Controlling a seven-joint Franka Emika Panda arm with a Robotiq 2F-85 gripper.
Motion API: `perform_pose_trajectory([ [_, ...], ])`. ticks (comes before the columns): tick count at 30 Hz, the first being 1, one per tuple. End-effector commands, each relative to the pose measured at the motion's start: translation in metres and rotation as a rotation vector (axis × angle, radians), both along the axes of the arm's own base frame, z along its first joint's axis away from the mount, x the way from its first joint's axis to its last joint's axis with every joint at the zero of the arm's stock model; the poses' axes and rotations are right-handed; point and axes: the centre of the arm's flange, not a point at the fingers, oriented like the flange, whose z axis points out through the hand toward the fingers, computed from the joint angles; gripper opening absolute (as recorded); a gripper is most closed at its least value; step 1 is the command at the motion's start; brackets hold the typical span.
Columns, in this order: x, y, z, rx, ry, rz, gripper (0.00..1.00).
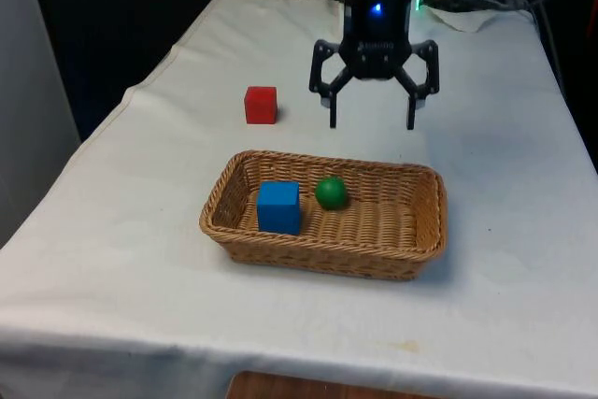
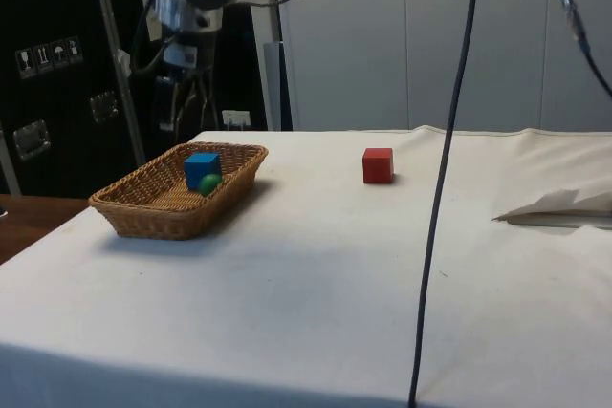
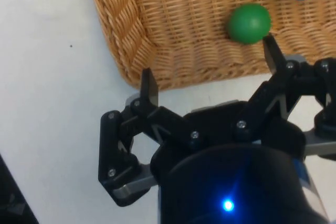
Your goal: Place all non-red objects into the basket.
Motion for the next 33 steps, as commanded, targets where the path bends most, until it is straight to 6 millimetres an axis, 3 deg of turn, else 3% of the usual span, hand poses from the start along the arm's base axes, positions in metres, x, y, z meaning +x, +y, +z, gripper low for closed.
perform_pose_trajectory([
  [1, -0.004, -0.002, 0.006, -0.006, -0.002, -0.006, 1.0],
  [33, -0.067, -0.012, 0.067, 0.059, -0.044, -0.001, 1.0],
])
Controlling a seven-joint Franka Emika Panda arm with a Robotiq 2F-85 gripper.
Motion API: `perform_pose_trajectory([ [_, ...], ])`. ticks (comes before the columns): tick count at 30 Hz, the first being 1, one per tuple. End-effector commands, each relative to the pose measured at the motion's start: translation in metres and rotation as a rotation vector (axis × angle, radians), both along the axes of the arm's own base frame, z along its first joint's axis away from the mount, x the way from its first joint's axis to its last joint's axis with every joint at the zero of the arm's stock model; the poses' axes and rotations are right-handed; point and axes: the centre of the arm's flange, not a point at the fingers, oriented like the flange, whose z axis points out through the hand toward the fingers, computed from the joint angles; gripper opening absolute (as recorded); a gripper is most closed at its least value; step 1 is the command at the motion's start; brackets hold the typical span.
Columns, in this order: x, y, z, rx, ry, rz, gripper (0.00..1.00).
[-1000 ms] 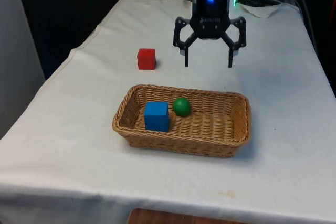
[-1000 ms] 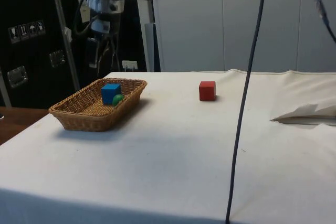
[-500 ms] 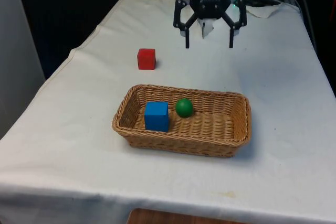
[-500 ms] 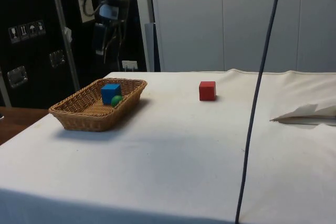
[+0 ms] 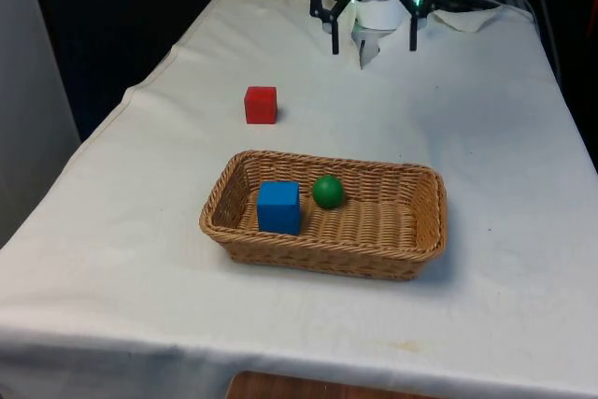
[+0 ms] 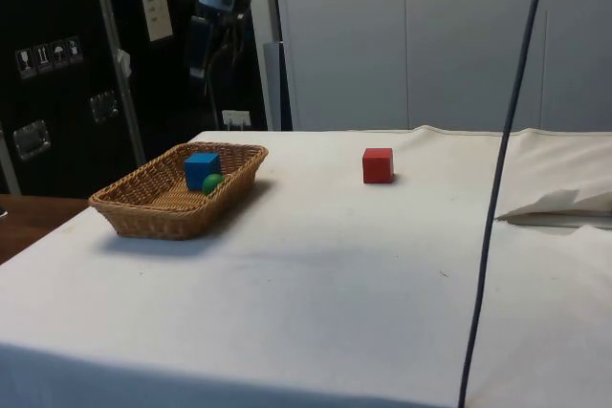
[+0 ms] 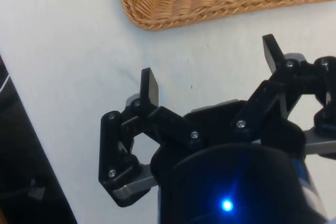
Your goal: Place all non-red objects into the basket.
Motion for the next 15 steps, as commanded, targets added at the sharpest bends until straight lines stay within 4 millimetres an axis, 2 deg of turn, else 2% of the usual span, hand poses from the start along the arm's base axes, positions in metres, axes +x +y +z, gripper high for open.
perform_pose_trajectory([
  [1, -0.005, -0.003, 0.004, -0.011, -0.008, -0.001, 1.0],
  [15, -0.042, -0.011, 0.018, -0.012, -0.02, 0.014, 1.0],
])
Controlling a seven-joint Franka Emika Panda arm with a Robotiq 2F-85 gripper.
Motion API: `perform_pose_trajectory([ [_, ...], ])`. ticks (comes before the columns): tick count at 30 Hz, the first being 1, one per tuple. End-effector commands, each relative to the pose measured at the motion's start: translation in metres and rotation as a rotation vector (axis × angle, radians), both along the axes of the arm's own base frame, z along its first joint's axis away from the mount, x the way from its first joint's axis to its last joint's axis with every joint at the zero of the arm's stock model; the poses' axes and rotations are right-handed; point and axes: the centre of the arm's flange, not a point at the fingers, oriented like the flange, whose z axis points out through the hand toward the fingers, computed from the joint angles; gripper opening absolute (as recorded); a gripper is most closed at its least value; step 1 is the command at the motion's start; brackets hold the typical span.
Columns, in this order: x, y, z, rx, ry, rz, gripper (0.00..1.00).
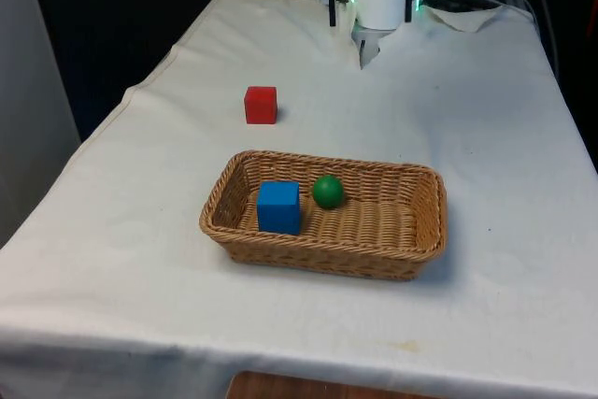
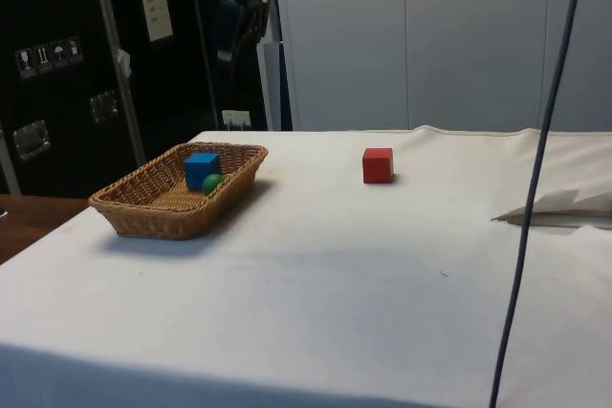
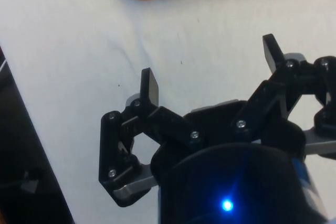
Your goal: Place all non-red objects into the basket.
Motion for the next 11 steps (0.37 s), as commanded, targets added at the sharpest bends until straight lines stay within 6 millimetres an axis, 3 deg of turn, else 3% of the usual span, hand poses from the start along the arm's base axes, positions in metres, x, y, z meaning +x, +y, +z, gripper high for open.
perform_pose_trajectory([
  [1, -0.0021, -0.0015, -0.0001, -0.011, -0.008, -0.005, 1.0],
  [11, -0.0052, -0.0007, 0.0, 0.0, -0.003, 0.001, 1.0],
])
